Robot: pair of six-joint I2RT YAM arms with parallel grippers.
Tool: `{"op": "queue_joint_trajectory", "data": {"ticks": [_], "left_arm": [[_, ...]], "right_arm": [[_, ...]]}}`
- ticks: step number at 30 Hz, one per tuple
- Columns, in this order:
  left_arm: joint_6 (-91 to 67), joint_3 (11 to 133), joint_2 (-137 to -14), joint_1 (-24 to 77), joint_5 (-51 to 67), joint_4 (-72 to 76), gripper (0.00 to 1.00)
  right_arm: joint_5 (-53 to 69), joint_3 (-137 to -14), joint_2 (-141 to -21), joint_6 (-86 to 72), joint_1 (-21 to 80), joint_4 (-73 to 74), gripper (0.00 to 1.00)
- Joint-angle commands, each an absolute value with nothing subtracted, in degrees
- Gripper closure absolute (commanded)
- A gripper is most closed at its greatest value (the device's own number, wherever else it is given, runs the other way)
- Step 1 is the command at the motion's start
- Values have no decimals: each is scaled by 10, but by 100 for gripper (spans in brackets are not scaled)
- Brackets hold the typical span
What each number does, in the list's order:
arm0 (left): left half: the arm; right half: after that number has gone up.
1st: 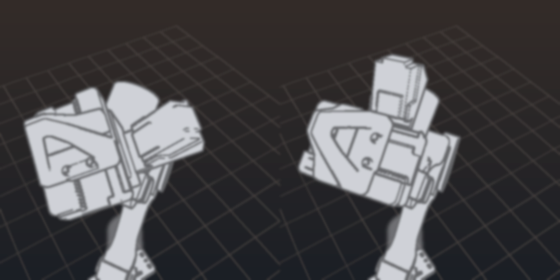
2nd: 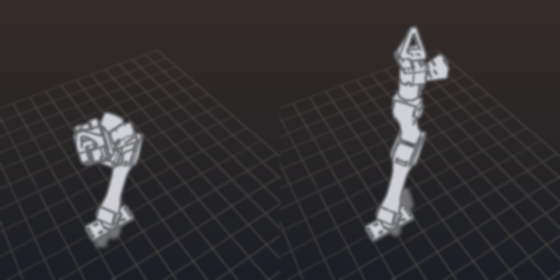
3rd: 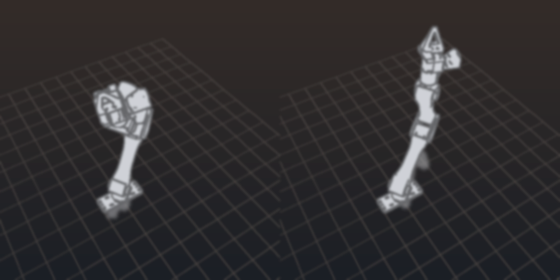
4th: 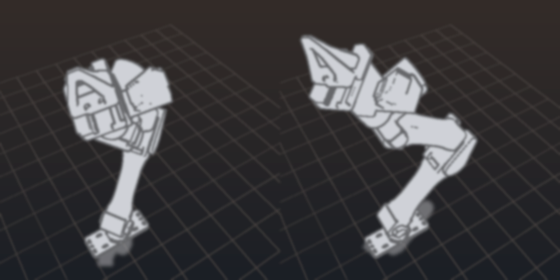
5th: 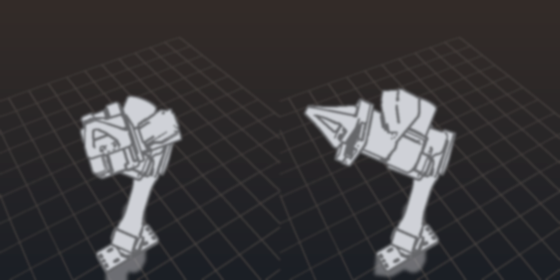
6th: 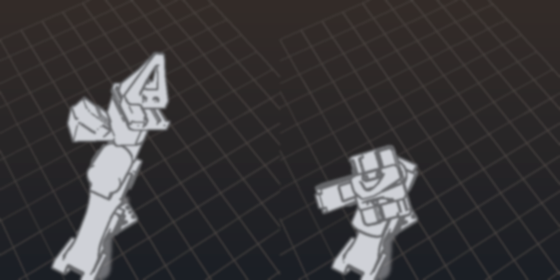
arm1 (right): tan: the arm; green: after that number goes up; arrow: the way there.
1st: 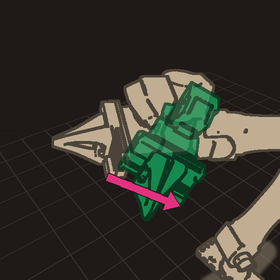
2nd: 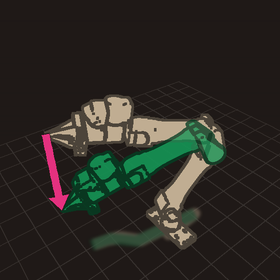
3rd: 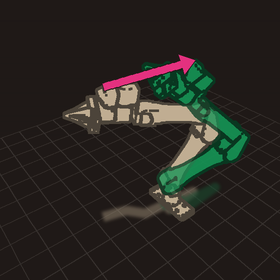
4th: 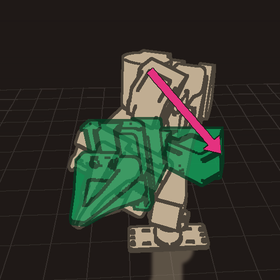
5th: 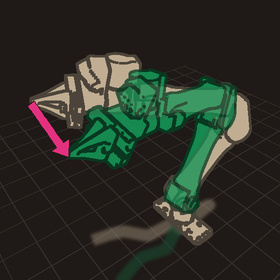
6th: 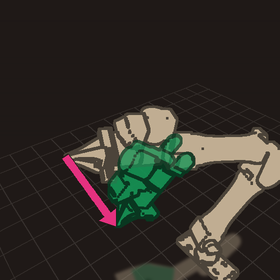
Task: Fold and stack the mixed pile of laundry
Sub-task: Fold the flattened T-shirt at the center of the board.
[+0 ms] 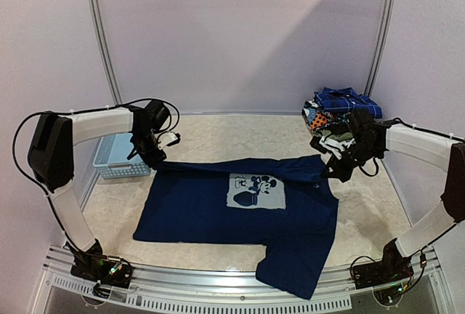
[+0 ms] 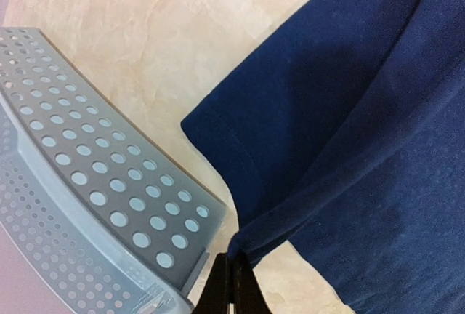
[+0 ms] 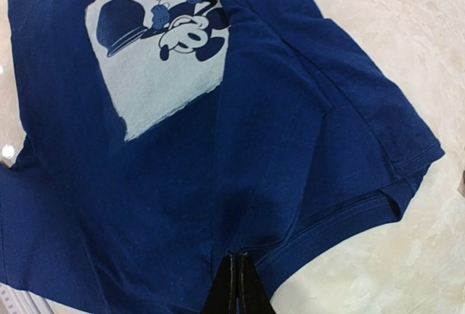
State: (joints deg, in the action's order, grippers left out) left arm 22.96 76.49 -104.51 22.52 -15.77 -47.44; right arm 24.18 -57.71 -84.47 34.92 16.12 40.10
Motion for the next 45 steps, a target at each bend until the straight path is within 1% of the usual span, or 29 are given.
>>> {"op": "queue_joint_trajectory", "data": {"ticks": [1,6,12,14,15,18,21,22,25,29,30,32,33,35,40,45], "left_arm": [[241,765,-1074,232,-172,-488,100],[252,762,-1093,240,-194,-503,100],[232,768,-1106,247,-138,-560,100],[224,765,-1113,250,-135,-579,91],[219,763,-1114,251,-135,-587,86],[207,759,-1107,253,-154,-610,74],[207,757,-1094,251,-208,-608,61],[206,766,-1095,250,-222,-607,59],[191,806,-1108,250,-247,-612,57],[161,846,-1128,249,-282,-595,56],[154,852,-1129,248,-288,-589,56],[129,860,-1127,246,-286,-565,56],[119,862,-1123,245,-274,-552,56],[91,861,-1112,244,-260,-522,56],[38,826,-1072,229,-143,-426,54],[31,822,-1084,228,-100,-416,54]], "right_arm": [[247,-563,-839,364,170,422,100],[251,-557,-836,374,181,430,100],[251,-543,-840,392,187,439,100],[252,-537,-841,404,194,454,100],[250,-533,-840,419,199,462,97],[246,-510,-820,467,212,489,82],[251,-505,-797,504,213,514,64],[255,-511,-793,506,213,521,60],[269,-546,-792,489,211,515,58],[293,-604,-844,421,209,485,57],[299,-620,-872,405,206,479,56],[295,-652,-910,367,199,456,51],[294,-669,-939,347,194,445,47],[290,-716,-986,315,180,448,44],[316,-832,-1133,290,160,511,44],[333,-875,-1196,297,161,531,44]]}}
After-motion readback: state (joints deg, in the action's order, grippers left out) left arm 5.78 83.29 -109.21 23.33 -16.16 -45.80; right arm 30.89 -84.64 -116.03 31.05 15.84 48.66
